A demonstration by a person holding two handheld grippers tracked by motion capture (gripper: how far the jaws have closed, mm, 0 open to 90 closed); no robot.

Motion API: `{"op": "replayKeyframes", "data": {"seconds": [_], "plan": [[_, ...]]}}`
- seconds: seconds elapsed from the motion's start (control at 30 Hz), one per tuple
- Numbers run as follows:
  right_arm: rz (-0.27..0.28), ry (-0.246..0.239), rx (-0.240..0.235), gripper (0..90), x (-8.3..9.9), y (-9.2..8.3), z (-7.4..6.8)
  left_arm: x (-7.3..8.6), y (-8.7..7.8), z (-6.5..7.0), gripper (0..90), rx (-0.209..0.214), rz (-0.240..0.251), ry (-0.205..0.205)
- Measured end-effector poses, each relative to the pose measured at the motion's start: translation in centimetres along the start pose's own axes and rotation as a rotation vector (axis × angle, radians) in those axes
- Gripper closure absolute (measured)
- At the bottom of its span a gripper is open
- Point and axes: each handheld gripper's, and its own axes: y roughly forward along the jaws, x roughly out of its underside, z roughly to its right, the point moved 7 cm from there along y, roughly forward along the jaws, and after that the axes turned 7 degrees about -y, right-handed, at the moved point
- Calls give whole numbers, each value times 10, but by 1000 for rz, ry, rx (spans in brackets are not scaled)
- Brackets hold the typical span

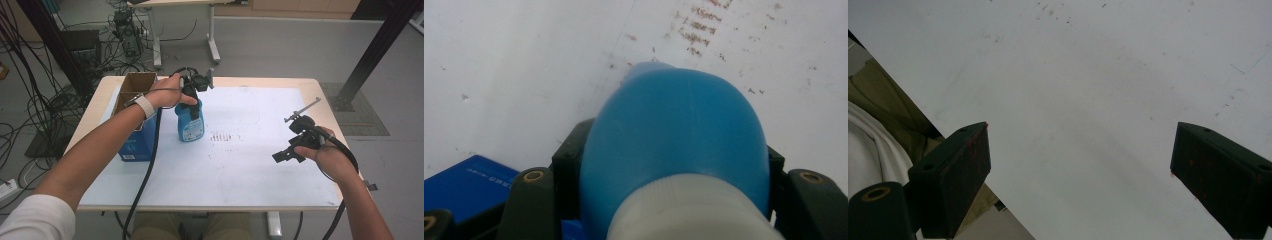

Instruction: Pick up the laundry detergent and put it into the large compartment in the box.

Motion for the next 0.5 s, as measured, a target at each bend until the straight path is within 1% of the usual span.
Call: {"op": "replayKeyframes", "data": {"seconds": [0.17,0.23,0.5], "plan": [[1,2,-1,89,0,0,0,0,0,0,382,1,1,3],[0,2,-1,89,0,1,0,0,0,0,382,-1,1,10],[-1,3,-2,89,0,0,0,0,-1,-1,382,0,4,10]]}}
